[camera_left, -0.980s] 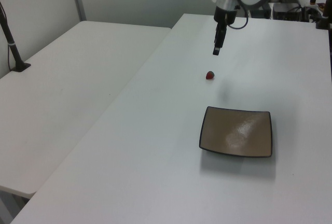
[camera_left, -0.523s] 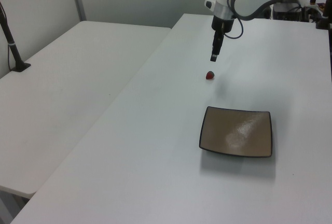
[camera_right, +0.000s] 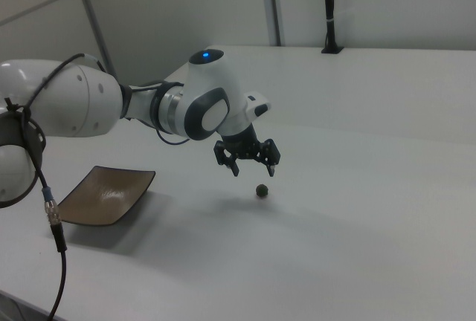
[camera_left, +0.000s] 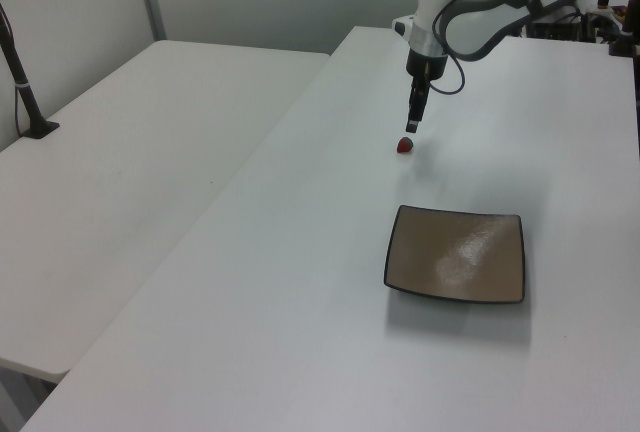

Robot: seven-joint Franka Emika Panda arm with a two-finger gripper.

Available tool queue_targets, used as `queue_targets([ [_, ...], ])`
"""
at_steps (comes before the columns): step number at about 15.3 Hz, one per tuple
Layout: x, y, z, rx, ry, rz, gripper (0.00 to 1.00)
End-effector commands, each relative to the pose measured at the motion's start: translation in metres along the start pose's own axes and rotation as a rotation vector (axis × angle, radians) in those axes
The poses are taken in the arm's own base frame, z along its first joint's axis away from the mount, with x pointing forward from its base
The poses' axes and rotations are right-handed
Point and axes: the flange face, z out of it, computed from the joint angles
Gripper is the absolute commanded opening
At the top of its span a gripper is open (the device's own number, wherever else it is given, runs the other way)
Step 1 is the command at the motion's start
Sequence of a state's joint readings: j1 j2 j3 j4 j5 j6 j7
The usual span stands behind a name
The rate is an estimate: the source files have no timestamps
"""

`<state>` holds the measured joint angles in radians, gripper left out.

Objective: Strawberries on a ceramic plate
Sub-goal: 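Lower the open gripper over the strawberry, then close the gripper around the red strawberry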

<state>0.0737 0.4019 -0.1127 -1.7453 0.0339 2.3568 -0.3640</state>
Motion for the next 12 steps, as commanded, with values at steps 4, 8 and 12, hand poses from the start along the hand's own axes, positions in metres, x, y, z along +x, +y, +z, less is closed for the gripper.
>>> queue_targets([
  [4,0.001,-0.002,0.03,-0.032,0.038,-0.029,1.0],
  [8,-0.001,-0.003,0.047,-0.057,0.027,-0.063,1.0],
  [12,-0.003,-0.004,0.055,-0.073,0.032,-0.08,0.64],
])
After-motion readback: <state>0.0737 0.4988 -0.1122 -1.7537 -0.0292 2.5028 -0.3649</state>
